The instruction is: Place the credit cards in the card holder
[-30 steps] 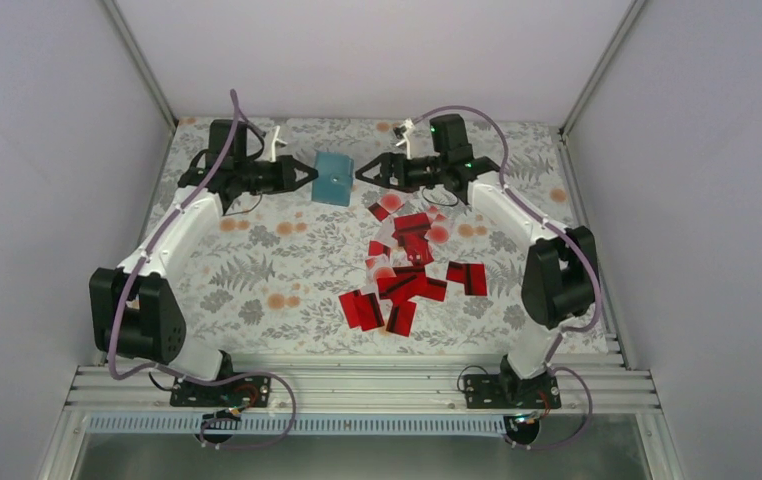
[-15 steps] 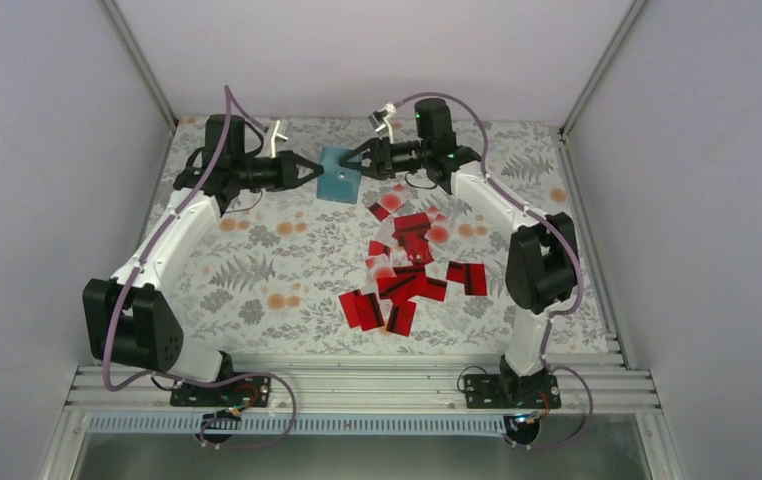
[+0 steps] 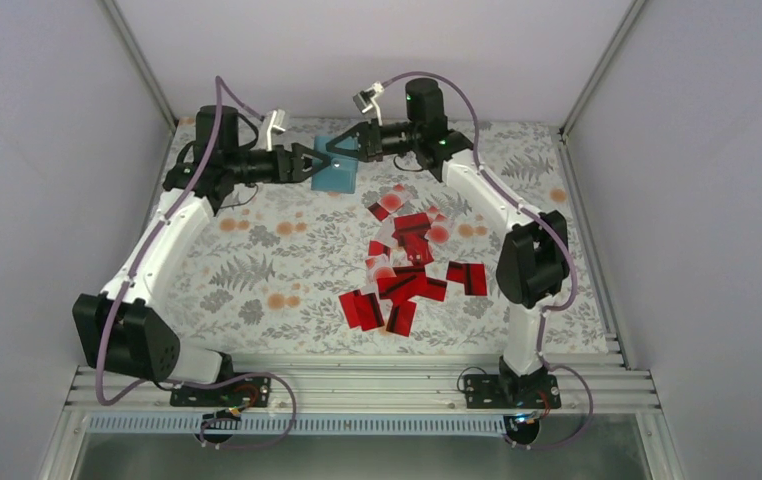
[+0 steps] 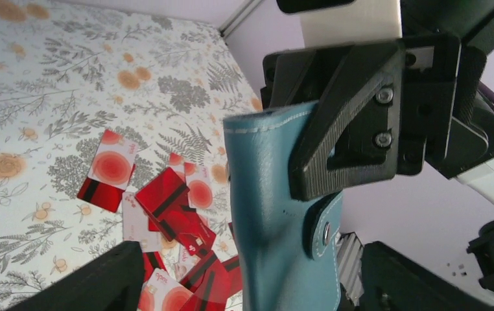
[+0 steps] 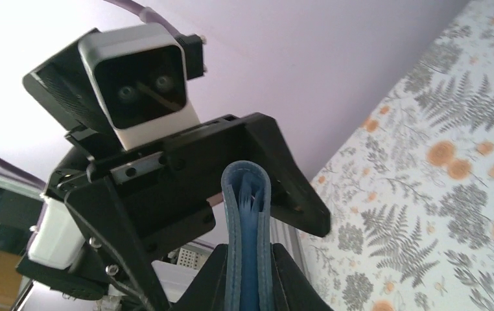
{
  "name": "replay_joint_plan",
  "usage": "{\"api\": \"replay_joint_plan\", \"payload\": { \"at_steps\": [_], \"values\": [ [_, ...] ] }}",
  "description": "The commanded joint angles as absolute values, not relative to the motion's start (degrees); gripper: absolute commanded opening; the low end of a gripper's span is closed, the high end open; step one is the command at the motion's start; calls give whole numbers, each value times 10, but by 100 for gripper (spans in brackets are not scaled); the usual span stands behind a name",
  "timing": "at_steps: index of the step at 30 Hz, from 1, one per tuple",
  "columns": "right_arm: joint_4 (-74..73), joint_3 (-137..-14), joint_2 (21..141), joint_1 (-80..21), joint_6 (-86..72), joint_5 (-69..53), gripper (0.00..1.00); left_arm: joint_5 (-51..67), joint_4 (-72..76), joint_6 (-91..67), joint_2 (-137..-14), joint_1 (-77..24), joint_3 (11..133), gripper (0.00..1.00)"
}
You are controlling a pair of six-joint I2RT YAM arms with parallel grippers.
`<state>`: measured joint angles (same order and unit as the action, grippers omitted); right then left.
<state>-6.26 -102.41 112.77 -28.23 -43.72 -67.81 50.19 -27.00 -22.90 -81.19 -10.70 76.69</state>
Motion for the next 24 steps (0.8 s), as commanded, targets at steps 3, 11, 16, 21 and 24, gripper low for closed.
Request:
{"api": "replay_joint_plan", "payload": {
  "at_steps": [3, 11, 16, 21, 24],
  "values": [
    [-63, -1105, 1133, -293, -460, -730, 4, 564, -228, -219, -736, -105, 747, 89],
    [-75, -1227, 1169, -315, -459, -786, 4, 655, -45, -317, -686, -104, 680, 64],
    [-85, -1244, 1168, -324, -444, -805, 4, 663, 2, -343, -684, -104, 679, 50],
    [-89, -1246, 1161, -331, -433, -811, 4, 664, 26, -355, -683, -104, 680, 38],
    [-92, -1246, 1158, -331, -424, -812, 4, 669, 33, -359, -682, -104, 681, 32]
  ]
}}
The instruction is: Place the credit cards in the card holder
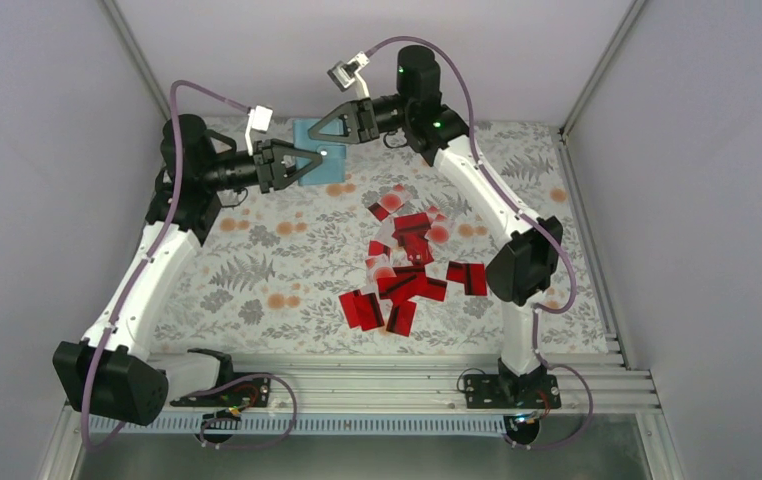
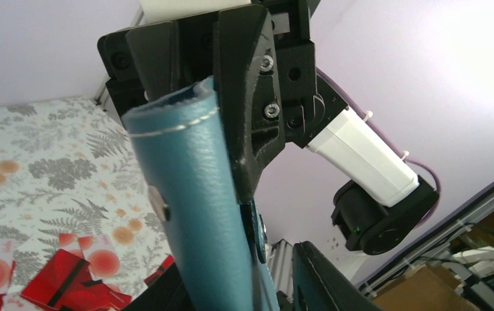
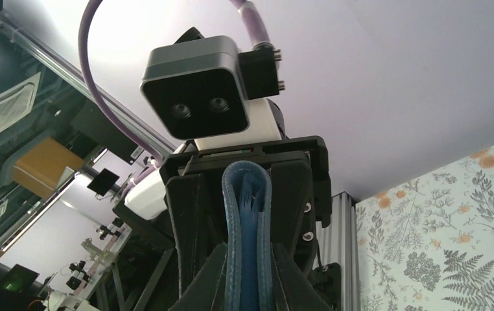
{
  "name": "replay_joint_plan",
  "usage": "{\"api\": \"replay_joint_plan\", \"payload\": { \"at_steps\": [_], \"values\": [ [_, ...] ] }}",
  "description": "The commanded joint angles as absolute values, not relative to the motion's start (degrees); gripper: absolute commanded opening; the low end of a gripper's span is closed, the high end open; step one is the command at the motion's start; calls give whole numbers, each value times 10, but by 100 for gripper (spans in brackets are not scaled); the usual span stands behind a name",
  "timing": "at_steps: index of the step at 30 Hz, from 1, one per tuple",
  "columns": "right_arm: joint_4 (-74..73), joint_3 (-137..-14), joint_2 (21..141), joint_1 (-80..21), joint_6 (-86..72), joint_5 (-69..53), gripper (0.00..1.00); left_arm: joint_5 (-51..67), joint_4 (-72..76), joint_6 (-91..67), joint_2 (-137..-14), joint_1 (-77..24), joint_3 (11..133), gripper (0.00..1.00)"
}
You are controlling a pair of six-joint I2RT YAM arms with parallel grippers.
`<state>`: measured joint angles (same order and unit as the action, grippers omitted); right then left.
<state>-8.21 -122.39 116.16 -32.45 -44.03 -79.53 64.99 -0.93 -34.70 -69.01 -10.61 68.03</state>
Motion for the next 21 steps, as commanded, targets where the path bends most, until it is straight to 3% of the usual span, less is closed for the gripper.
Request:
{"api": "replay_joint_plan", "payload": {
  "at_steps": [1, 10, 12, 14, 17, 21],
  "values": [
    [-93, -1246, 1158, -331, -423, -813, 4, 669, 32, -358, -683, -104, 683, 29],
    [-94, -1273, 1167, -331, -422, -815, 4, 685, -36, -313, -686, -104, 711, 27],
    [-95, -1275, 1168, -331, -421, -817, 4, 689, -46, -310, -685, -104, 713, 39],
    [-97, -1275, 1168, -331, -419, -817, 4, 690, -54, -304, -683, -104, 716, 44],
    [-100, -1275, 1167, -331, -415, -817, 4, 690, -78, -291, -679, -104, 718, 42],
    [-103, -1277, 1169, -331, -414, -818, 4, 687, -84, -286, -670, -104, 716, 31]
  ]
}}
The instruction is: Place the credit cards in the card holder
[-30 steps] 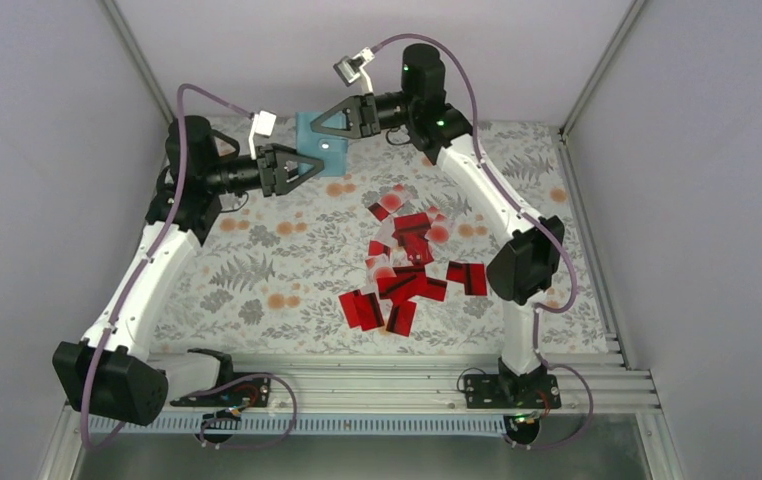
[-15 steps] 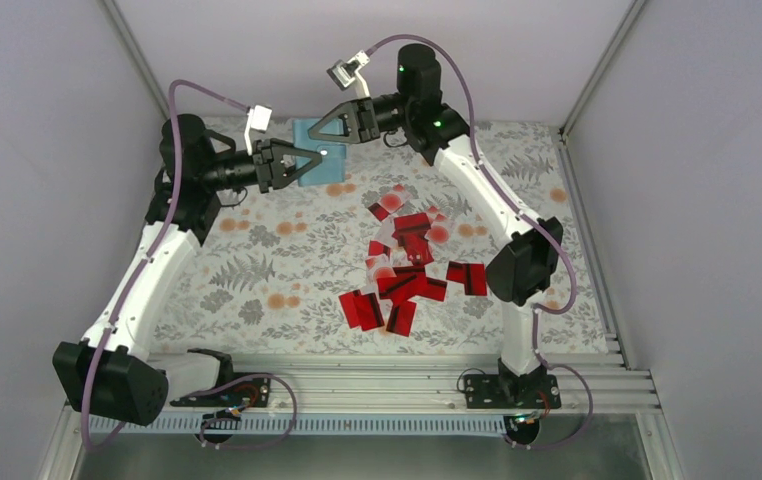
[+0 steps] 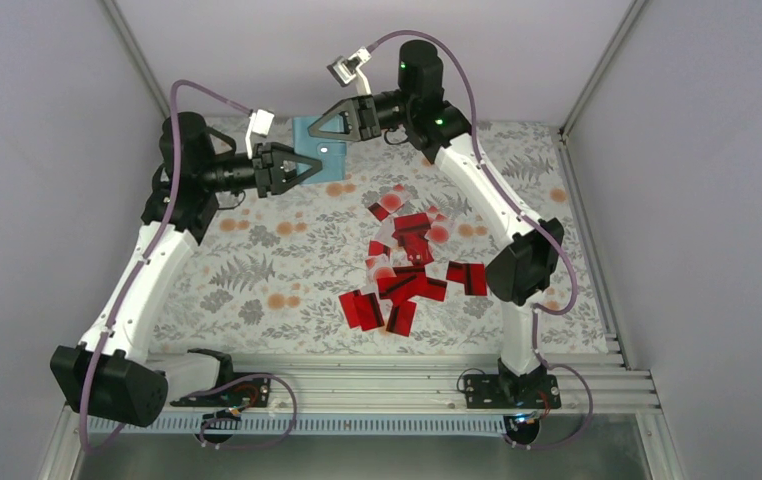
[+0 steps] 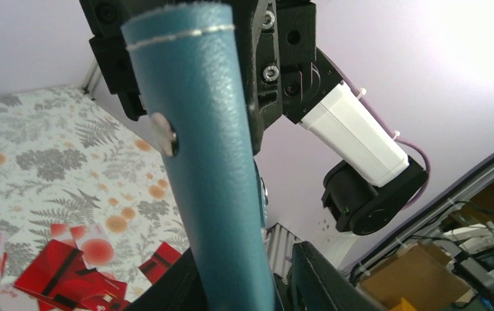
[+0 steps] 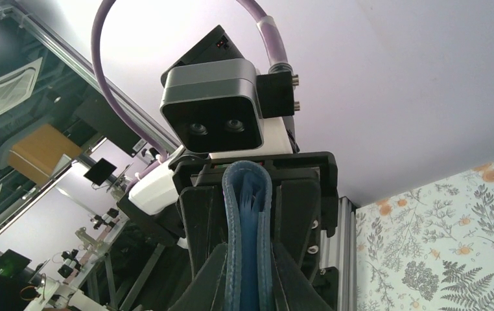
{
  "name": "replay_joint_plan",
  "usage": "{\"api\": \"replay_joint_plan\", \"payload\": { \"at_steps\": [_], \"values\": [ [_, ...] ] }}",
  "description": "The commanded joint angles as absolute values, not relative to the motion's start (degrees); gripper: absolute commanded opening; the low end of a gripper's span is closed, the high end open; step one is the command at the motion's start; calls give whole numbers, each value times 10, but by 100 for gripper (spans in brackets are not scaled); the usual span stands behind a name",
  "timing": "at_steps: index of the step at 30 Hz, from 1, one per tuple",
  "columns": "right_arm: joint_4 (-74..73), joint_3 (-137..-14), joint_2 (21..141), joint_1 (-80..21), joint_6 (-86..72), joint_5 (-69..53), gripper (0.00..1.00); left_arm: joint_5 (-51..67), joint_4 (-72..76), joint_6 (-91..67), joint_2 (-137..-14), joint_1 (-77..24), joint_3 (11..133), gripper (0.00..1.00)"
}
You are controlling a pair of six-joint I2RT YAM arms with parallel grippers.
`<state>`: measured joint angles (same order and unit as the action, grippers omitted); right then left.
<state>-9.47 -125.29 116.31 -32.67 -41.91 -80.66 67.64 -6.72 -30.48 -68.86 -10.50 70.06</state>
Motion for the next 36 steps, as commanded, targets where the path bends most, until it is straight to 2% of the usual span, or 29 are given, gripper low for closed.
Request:
{"api": "replay_joint_plan", "payload": {
  "at_steps": [1, 5, 7, 8, 10, 11, 12, 13, 16, 20, 22, 24, 27, 36],
  "values": [
    [-104, -1276, 1170, -331, -414, -819, 4, 687, -84, -285, -669, -104, 716, 29],
    [-103, -1277, 1171, -331, -414, -820, 4, 680, -81, -283, -673, -104, 720, 5],
    [-110, -1277, 1172, -332, -410, -815, 5, 668, -82, -283, -676, -104, 718, 3],
    [-121, -1277, 1172, -332, -404, -806, 16, 659, -84, -283, -678, -104, 717, 2],
    [-169, -1283, 1174, -331, -377, -771, 66, 616, -105, -272, -684, -104, 720, 2],
    [-207, -1287, 1177, -328, -361, -740, 85, 595, -118, -268, -686, -104, 722, 3],
    [-248, -1294, 1180, -321, -339, -706, 97, 577, -128, -264, -689, -104, 722, 2],
    [-285, -1294, 1180, -315, -324, -668, 99, 560, -138, -260, -693, -104, 724, 2],
    [-368, -1266, 1157, -301, -264, -554, 99, 497, -189, -234, -709, -107, 736, 2],
    [-360, -1167, 1090, -299, -244, -452, 99, 370, -281, -184, -749, -115, 759, 2],
    [-356, -1135, 1078, -302, -255, -431, 96, 329, -290, -176, -764, -123, 755, 2],
    [-363, -1129, 1083, -309, -272, -406, 89, 296, -282, -180, -768, -136, 748, 2],
    [-369, -1140, 1099, -320, -293, -389, 73, 277, -263, -189, -772, -152, 739, 2],
    [-384, -1173, 1137, -347, -324, -371, 45, 246, -269, -176, -800, -185, 760, 2]
  ]
}}
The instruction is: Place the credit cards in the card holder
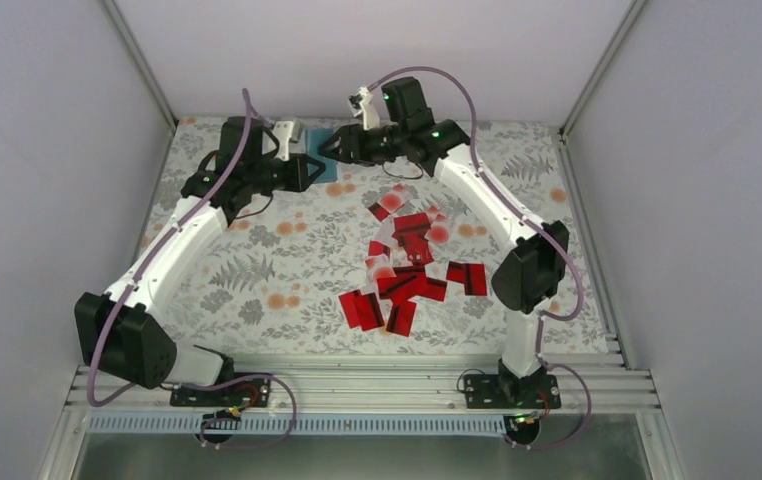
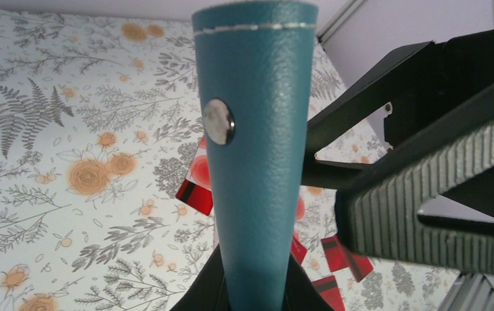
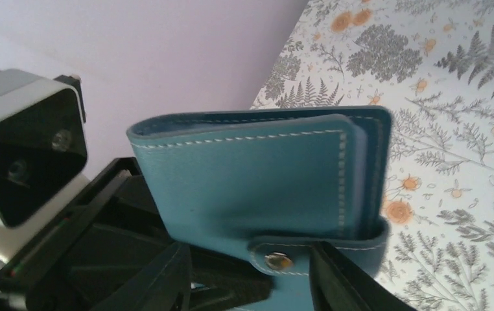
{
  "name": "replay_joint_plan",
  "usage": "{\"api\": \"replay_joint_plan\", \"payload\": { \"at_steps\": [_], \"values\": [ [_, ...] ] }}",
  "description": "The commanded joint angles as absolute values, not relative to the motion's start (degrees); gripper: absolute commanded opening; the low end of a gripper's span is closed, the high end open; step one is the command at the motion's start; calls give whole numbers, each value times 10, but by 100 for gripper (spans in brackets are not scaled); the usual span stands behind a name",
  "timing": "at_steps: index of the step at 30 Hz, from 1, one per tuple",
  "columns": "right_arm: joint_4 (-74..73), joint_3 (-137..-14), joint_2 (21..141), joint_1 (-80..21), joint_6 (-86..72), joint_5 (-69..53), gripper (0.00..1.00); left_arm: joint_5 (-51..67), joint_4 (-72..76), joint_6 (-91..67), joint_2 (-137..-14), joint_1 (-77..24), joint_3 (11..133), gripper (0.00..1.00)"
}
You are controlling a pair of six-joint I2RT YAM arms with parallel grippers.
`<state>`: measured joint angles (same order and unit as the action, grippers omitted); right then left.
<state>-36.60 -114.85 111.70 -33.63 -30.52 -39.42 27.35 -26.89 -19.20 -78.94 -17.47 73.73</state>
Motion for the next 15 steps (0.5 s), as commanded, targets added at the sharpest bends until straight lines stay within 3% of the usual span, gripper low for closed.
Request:
{"api": "replay_joint_plan", "payload": {
  "at_steps": [1, 15],
  "values": [
    [-390, -1177, 1141, -347, -326, -367, 44, 243, -270, -175, -801, -188, 764, 2],
    [-449, -1218, 1197, -347, -332, -334, 36, 236, -271, -156, -786, -209, 786, 2]
  ]
}}
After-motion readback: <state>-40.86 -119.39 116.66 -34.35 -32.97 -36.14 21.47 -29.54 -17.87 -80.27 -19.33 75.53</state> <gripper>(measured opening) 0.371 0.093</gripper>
